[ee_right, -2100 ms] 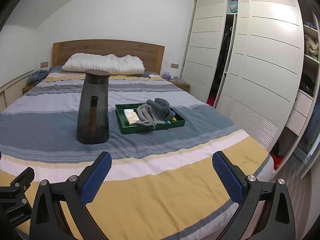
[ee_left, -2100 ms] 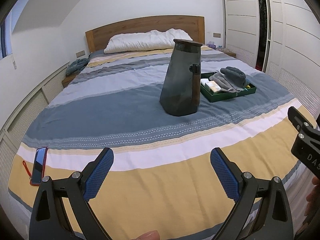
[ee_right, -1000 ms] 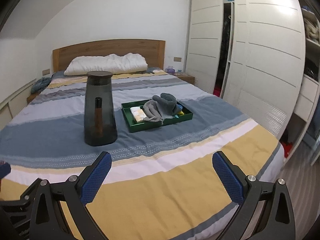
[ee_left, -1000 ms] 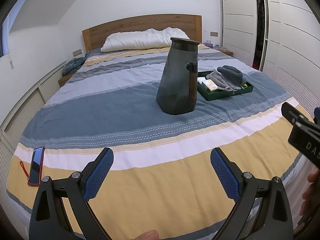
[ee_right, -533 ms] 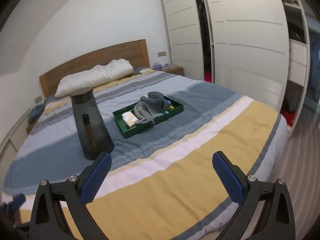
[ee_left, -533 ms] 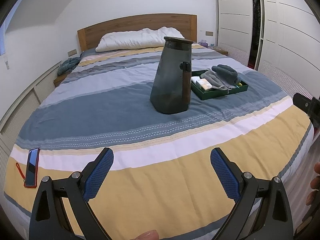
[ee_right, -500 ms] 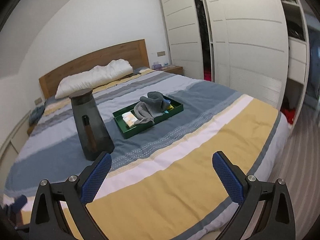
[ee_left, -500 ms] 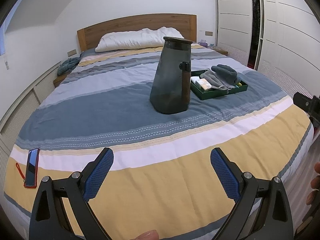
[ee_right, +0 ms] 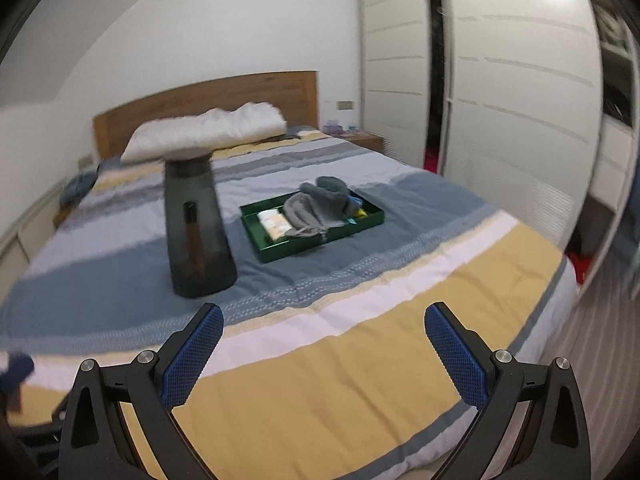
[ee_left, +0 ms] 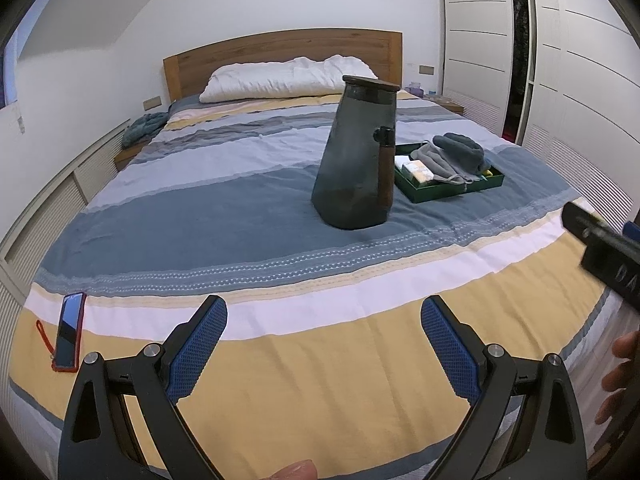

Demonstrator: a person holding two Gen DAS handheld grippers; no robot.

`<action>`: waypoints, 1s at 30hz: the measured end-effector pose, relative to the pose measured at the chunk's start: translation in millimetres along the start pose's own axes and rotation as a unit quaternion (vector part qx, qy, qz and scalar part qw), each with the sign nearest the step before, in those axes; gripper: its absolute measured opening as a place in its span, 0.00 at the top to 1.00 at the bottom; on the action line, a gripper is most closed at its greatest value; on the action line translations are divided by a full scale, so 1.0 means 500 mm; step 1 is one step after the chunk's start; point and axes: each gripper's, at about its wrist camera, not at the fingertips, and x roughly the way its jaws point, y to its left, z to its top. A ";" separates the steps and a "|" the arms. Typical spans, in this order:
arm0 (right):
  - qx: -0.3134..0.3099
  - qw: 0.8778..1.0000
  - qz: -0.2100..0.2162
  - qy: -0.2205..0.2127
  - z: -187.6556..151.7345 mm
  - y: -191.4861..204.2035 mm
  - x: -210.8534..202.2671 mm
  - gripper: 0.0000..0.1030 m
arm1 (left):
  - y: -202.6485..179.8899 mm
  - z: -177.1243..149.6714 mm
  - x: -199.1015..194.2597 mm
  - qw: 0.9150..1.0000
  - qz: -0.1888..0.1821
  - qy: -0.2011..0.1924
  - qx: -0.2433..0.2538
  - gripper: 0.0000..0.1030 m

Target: Organize soft objects

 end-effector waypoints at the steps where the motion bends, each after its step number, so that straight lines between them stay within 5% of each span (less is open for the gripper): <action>1: -0.014 1.000 0.000 -0.003 -0.002 0.015 0.000 0.00 | 0.003 -0.001 0.001 1.000 0.002 0.001 -0.001 0.08; 13: -0.065 0.997 0.037 -0.021 -0.009 0.113 0.000 0.00 | 0.064 -0.011 0.015 0.999 0.036 0.009 -0.022 0.08; 30: -0.065 0.997 0.037 -0.003 -0.027 0.106 0.024 0.00 | 0.060 -0.014 0.008 1.000 0.026 0.001 -0.016 0.08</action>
